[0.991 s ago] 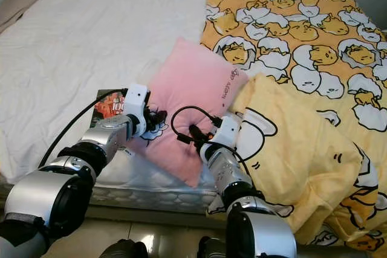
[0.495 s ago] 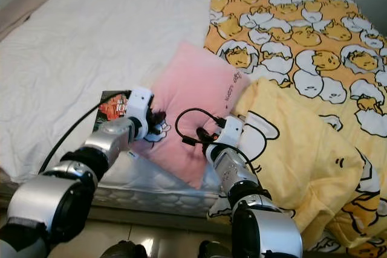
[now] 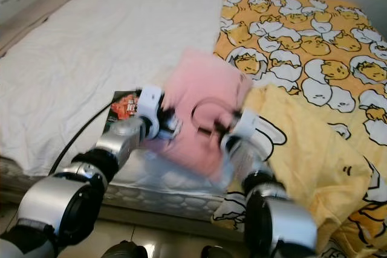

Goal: Clean up the room

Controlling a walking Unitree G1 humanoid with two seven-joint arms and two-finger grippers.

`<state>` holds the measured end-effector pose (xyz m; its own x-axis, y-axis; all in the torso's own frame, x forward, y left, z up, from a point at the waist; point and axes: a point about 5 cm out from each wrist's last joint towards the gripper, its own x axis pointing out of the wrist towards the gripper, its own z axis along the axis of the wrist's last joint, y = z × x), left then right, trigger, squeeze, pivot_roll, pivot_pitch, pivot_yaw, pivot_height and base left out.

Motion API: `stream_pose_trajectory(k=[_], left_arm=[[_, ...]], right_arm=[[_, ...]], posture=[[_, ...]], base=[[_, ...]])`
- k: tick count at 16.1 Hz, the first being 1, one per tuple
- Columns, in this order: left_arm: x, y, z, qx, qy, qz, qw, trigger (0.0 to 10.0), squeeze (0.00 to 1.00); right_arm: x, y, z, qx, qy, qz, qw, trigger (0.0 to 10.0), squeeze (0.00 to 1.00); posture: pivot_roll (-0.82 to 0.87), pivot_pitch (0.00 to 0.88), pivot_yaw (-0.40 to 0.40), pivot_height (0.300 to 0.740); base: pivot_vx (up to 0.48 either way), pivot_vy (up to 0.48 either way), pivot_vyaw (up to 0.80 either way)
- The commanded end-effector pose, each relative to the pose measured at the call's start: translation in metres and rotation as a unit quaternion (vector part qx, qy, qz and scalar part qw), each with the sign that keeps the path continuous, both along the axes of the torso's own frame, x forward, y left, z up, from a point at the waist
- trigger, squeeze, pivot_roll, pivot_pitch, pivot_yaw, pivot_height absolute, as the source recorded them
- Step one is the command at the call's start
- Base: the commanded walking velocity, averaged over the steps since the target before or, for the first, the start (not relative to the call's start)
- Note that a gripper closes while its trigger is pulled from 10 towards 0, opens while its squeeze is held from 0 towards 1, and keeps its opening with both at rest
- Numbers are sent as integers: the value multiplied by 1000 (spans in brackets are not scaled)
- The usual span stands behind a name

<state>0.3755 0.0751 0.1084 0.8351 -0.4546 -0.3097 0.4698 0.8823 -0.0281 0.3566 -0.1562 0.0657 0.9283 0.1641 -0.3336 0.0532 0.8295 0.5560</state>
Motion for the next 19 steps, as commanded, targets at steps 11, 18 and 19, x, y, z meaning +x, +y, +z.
stream_pose_trajectory(k=[11,18,19], left_arm=[[21,15,75,-72,-172,62,981,10000,0],[20,5,74,-55,-176,34,982,10000,0],[20,5,72,-60,-171,40,983,10000,0]], right_arm=[[14,-15,85,-167,-224,2,960,10000,0],[8,-7,82,-187,-232,10,955,10000,0],[7,-8,82,-186,-232,6,955,10000,0]], posture=[[-15,0,26,740],[-16,0,28,740],[-21,0,27,740]], base=[[0,131,0],[0,480,0],[0,480,0]])
